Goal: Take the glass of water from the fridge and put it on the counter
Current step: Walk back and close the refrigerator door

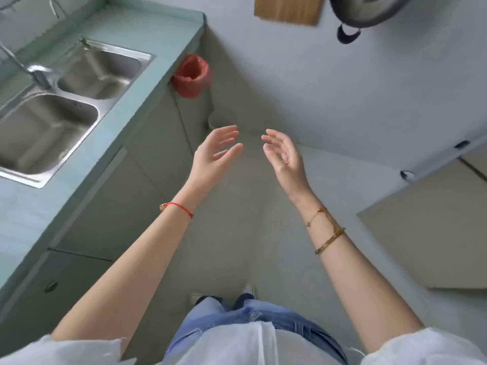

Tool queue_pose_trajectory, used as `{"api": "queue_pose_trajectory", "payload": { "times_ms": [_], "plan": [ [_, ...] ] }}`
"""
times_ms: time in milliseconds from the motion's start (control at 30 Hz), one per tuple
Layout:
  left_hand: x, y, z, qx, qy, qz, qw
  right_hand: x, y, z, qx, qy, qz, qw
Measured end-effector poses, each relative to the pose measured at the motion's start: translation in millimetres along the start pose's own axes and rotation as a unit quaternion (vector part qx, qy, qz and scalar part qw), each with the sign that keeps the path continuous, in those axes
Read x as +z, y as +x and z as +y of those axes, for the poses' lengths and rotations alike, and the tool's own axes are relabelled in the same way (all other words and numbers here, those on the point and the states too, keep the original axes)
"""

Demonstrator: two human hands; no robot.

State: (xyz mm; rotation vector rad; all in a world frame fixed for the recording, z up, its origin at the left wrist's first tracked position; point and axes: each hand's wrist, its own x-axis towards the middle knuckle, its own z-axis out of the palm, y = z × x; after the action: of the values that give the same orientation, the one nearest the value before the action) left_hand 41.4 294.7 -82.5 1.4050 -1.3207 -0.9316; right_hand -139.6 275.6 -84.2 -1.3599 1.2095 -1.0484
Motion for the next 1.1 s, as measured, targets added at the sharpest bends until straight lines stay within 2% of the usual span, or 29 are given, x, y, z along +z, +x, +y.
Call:
{"api": "queue_pose_trajectory", "payload": {
  "times_ms": [267,500,833,1100],
  "plan": [
    [149,34,44,0.049,-0.033,-0.179,0.982,-143,-23,9,-0.021,-0.005,0.195,0.981],
    [259,50,81,0.085,-0.061,-0.314,0.944,-235,-49,13,-0.024,-0.02,0.345,0.938],
    [397,92,134,0.136,-0.094,-0.441,0.882,-348,-54,11,-0.029,-0.031,0.485,0.873],
    [522,112,192,0.191,-0.118,-0.544,0.809,-432,-63,2,-0.017,-0.084,0.599,0.796]
  ]
}}
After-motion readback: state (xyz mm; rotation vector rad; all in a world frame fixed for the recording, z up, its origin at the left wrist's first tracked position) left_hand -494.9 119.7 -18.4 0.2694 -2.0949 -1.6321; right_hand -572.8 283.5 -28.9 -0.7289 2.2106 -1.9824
